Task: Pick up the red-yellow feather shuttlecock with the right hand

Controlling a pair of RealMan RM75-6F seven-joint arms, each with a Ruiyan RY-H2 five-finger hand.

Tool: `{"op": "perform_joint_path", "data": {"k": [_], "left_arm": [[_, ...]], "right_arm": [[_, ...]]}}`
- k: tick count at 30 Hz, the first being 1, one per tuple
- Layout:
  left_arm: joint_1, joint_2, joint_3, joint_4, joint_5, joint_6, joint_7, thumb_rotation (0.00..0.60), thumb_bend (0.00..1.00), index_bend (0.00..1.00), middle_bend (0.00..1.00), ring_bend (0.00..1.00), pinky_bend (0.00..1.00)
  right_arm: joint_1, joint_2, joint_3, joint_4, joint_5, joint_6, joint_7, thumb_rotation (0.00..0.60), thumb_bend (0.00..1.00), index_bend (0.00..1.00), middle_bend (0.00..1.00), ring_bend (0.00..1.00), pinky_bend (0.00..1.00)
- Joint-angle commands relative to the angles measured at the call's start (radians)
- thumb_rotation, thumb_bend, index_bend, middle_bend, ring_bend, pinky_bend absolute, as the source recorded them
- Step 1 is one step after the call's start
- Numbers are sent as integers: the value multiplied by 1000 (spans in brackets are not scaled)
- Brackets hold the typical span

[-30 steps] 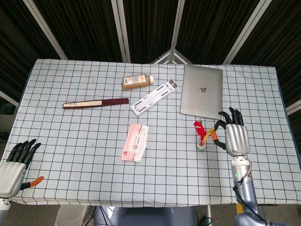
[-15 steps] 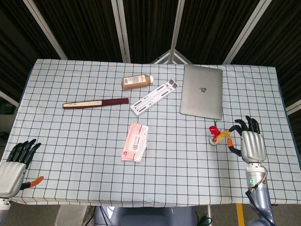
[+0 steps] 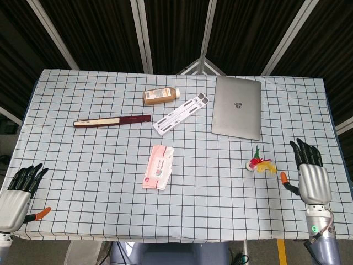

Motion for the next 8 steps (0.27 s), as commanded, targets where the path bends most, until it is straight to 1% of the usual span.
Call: {"op": "perform_joint_path", "data": {"k": [1,5,7,8], "left_arm": [[0,-1,0,2,2,2,3,600,0,0,0,0,0],[1,-5,-2,8,3,5,14,600,0,0,0,0,0],[1,-7,-3,7,5,8,18,600,0,0,0,0,0],[1,-7,-3,8,6,9,19,600,0,0,0,0,0]], "right_arm": [[-74,72,-88,59,-103,52,48,600,413,0,0,0,0],[-123,83,-158,173,-198,97,55,600,397,0,0,0,0],[-140,81,-179,212,-234,117,54,600,397,0,0,0,0],[-144,80,-182,217,-242,123,57,600,397,0,0,0,0]]}}
